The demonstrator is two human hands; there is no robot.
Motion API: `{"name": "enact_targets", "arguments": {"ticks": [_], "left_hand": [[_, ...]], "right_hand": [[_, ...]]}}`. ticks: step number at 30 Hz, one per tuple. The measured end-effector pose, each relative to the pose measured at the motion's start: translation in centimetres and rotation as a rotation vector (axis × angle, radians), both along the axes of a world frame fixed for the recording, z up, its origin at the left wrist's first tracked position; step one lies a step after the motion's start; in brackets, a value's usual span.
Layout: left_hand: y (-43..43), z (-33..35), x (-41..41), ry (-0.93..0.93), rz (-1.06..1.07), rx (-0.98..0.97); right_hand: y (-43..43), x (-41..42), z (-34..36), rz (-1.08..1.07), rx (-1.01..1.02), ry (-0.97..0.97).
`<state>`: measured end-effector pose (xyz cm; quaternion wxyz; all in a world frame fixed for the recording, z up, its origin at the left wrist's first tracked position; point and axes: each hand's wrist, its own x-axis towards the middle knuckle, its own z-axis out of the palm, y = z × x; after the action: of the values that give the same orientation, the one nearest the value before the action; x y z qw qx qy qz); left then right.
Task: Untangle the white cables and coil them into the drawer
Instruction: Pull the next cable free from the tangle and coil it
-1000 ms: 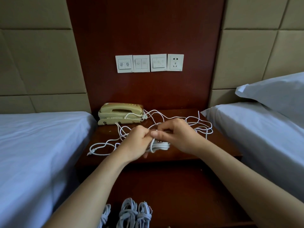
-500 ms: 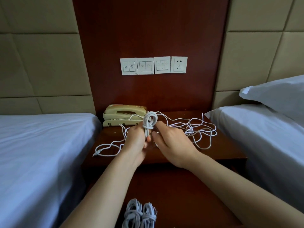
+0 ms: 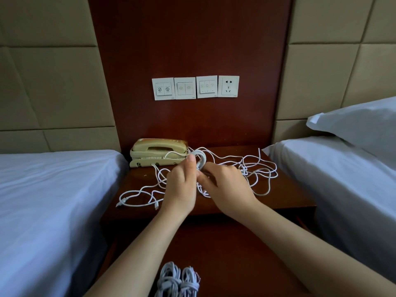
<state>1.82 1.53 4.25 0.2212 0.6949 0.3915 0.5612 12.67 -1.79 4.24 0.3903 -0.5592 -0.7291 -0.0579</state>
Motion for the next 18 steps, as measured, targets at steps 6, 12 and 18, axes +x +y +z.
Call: {"name": "enact_targets", "arguments": {"ticks": [6, 12, 18], "left_hand": [[1.2, 0.3, -0.2, -0.237, -0.073, -0.246], [1.2, 0.7, -0.3, -0.495, -0.1, -0.47], [0.7, 1.0, -0.6, -0.567, -0.205, -0.642]], "right_hand": [[-0.5, -0.4, 0.2, 0.082, 0.131, -0.059], [-1.2, -0.2, 0.9, 0.341, 0.04, -0.001], [-0.9, 0.4, 1.1, 0.36, 0.054, 0.001]]}}
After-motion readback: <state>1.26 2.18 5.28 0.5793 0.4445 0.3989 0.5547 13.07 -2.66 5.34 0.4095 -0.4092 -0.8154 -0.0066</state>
